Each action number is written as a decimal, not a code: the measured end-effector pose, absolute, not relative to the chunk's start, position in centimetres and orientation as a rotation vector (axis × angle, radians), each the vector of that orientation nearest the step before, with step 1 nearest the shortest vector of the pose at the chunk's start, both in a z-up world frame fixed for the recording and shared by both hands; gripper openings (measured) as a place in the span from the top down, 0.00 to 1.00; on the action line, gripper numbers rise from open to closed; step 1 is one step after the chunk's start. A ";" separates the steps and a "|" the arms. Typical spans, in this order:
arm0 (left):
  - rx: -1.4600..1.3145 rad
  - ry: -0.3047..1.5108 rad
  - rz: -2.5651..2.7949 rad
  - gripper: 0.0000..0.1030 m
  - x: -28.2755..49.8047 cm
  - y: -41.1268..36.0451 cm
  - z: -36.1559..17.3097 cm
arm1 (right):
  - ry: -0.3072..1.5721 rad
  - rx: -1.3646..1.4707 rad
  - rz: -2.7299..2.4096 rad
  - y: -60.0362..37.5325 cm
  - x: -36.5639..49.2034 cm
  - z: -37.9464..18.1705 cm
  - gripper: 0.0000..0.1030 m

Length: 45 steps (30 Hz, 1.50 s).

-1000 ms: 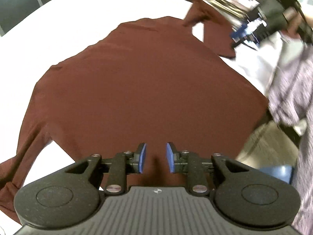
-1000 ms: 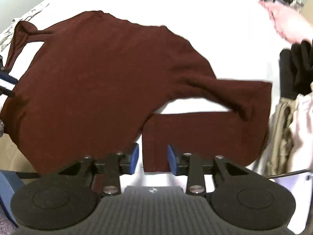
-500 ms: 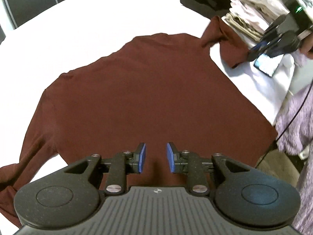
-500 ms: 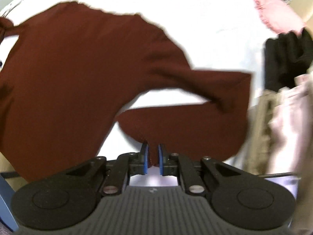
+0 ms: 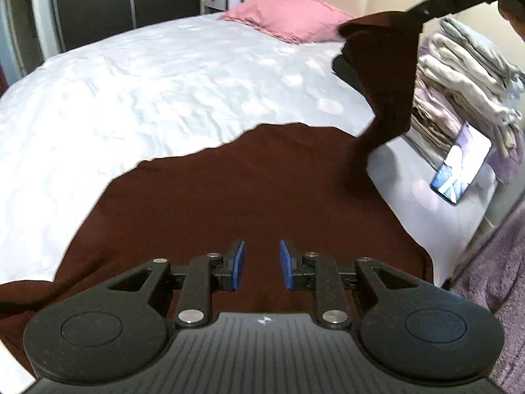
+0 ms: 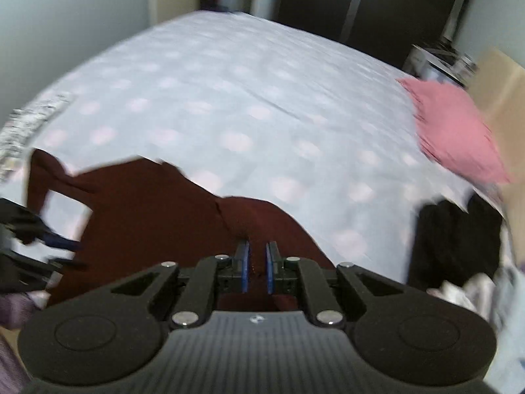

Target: Fold clothes

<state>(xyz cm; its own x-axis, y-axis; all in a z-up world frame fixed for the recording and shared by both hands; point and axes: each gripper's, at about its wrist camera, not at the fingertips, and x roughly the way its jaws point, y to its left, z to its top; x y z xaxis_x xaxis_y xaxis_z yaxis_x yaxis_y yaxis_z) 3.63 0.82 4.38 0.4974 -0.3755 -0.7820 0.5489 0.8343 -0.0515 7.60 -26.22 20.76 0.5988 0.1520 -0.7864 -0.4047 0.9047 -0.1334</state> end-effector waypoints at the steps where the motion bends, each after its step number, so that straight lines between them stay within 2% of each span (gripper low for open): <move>1: 0.209 0.884 -0.554 0.79 3.7 1.1 4.5 | 0.862 -0.316 0.362 -24.6 7.6 21.1 0.89; 8: 0.139 0.884 -0.468 0.79 4.4 4.0 4.4 | 0.825 -0.291 0.561 -16.5 7.2 21.2 0.88; 10: 0.125 0.891 -0.445 0.79 4.5 4.8 4.1 | 0.823 -0.287 0.592 -15.5 7.4 20.5 0.83; 12: 0.124 0.903 -0.421 0.79 4.5 5.5 3.7 | 0.820 -0.287 0.616 -14.9 7.7 19.6 0.69; 15: 0.137 0.922 -0.389 0.79 4.5 6.3 2.9 | 0.828 -0.295 0.611 -15.1 7.8 18.9 0.69; 20: 0.115 0.954 -0.375 0.79 4.9 7.2 1.6 | 0.866 -0.262 0.534 -18.8 7.5 17.0 0.68; 27: 0.090 1.006 -0.405 0.79 7.6 7.1 -0.2 | 0.991 -0.216 0.415 -25.4 7.1 9.9 0.67; 28: 0.084 1.008 -0.415 0.78 8.1 6.9 -0.5 | 1.006 -0.213 0.397 -26.4 7.0 8.9 0.67; 30: 0.084 1.004 -0.425 0.64 9.0 6.2 -1.1 | 1.030 -0.198 0.366 -28.0 7.0 7.3 0.67; 31: 0.091 1.003 -0.430 0.62 9.5 5.9 -1.5 | 1.040 -0.187 0.348 -28.9 7.1 6.6 0.67; 38: 0.165 1.037 -0.417 0.61 12.8 3.1 -5.5 | 1.094 -0.147 0.267 -34.2 8.4 2.0 0.67; 40: 0.147 1.063 -0.425 0.65 13.4 2.9 -6.4 | 1.096 -0.133 0.261 -34.8 9.0 0.8 0.67; 44: 0.143 1.048 -0.481 0.94 13.8 2.2 -6.3 | 1.083 -0.113 0.249 -35.2 10.7 -1.2 0.64; 45: 0.137 1.043 -0.480 0.97 13.7 2.1 -6.1 | 1.074 -0.104 0.249 -35.3 11.1 -1.6 0.64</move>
<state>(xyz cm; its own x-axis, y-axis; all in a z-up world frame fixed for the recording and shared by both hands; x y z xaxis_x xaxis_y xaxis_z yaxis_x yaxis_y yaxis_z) 13.72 2.12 -6.09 0.4114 -0.3165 -0.8548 0.4442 0.8885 -0.1152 11.12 -35.27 -1.61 0.4518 0.1506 -0.8793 -0.2514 0.9672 0.0365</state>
